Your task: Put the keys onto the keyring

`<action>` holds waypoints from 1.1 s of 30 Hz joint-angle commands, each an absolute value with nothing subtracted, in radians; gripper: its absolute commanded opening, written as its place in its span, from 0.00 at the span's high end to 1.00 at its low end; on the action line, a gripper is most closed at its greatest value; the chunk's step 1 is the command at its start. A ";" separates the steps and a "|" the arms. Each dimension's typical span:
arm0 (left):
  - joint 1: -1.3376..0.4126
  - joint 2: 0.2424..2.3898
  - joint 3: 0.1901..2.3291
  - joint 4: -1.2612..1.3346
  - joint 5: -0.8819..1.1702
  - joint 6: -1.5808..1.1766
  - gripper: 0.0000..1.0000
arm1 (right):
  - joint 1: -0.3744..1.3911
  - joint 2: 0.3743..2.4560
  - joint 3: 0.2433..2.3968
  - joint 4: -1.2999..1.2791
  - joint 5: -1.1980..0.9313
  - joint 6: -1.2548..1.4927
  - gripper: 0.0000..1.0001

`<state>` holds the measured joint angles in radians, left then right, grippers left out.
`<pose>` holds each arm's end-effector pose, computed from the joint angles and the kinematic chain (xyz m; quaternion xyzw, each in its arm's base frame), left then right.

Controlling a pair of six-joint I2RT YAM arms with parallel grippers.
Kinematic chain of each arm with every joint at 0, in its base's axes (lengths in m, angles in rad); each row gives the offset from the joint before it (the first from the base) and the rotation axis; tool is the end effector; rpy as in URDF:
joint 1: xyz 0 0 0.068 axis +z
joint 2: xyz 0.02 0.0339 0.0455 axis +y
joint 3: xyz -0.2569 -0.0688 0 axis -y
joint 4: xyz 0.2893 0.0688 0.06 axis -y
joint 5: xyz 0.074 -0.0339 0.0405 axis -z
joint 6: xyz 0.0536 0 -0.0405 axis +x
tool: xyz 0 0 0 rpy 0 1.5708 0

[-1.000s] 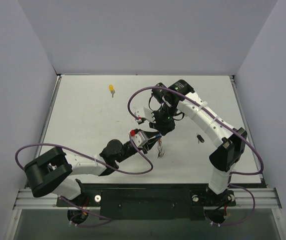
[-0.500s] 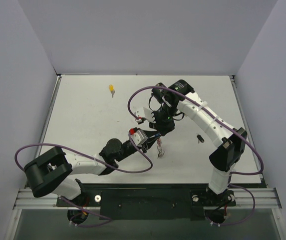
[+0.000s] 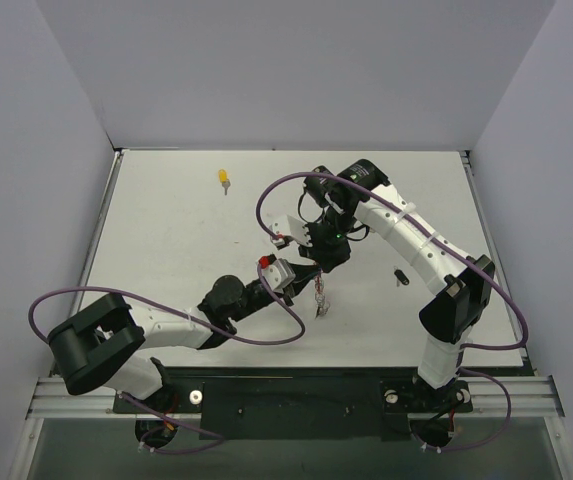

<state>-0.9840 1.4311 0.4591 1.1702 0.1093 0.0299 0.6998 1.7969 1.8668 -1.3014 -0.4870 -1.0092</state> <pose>0.1732 -0.2711 0.1878 0.3441 0.5326 -0.3854 0.6703 0.2917 0.2784 0.3295 -0.7482 0.5974 0.2096 0.1985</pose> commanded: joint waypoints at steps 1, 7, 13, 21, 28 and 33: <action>-0.979 1.436 0.505 1.177 0.150 0.015 0.87 | 0.695 1.772 1.898 -1.569 -0.520 -1.023 1.00; -0.979 1.436 0.505 1.172 0.147 0.008 0.78 | 0.693 1.772 1.899 -1.569 -0.523 -1.022 1.00; -0.977 1.431 0.503 1.164 0.147 0.006 0.78 | 0.693 1.770 1.896 -1.571 -0.523 -1.023 1.00; -0.974 1.433 0.509 1.144 0.179 0.011 1.00 | 0.693 1.772 1.898 -1.569 -0.529 -1.025 1.00; -0.956 1.413 0.500 1.147 0.176 -0.063 1.00 | 0.683 1.770 1.896 -1.569 -0.574 -1.023 0.96; -0.954 1.359 0.473 1.177 0.133 -0.121 1.00 | 0.634 1.757 1.884 -1.571 -0.666 -1.038 0.70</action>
